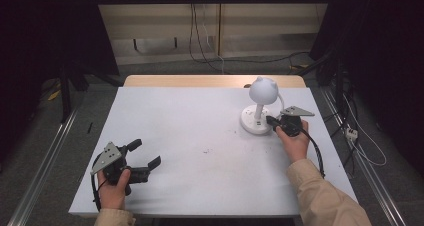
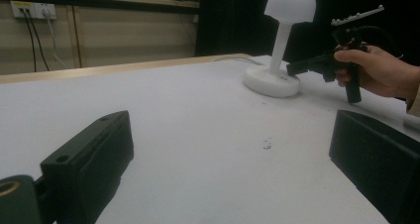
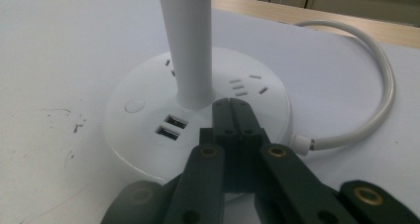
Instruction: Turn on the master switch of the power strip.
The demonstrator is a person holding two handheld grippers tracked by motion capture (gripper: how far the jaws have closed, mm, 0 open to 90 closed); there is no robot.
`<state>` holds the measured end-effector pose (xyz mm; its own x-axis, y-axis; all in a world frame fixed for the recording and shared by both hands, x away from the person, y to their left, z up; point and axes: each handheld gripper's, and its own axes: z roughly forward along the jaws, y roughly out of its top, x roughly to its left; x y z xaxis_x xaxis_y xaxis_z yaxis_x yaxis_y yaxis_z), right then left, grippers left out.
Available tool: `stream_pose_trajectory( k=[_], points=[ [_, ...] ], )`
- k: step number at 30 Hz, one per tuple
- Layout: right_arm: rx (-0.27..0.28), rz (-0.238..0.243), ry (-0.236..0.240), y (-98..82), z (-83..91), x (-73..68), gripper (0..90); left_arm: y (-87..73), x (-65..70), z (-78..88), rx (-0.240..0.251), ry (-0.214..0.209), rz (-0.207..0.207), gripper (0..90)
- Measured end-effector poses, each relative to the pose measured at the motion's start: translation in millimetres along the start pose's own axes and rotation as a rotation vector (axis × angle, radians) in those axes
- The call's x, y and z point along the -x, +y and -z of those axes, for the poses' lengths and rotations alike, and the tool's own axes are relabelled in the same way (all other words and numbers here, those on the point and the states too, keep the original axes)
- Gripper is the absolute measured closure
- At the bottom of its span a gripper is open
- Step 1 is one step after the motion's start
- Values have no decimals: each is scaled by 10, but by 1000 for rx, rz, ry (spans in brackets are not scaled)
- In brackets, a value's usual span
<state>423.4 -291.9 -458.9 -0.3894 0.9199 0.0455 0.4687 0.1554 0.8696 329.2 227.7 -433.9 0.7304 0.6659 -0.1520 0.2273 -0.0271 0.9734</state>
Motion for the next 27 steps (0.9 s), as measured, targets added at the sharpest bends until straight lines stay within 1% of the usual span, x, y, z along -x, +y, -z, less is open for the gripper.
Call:
stream_pose_trajectory(
  k=[7,16,19,27],
  points=[
    [-3,20,-10,5,-2,-15,900,6,8,-1,3,-1,0,31],
    [-4,18,-11,3,-2,-15,900,7,7,0,3,-1,1,31],
    [-3,10,-8,2,-2,-10,900,10,5,9,5,0,1,31],
    [-3,18,-8,0,-3,-10,900,19,17,5,5,-1,-5,31]
  ],
)
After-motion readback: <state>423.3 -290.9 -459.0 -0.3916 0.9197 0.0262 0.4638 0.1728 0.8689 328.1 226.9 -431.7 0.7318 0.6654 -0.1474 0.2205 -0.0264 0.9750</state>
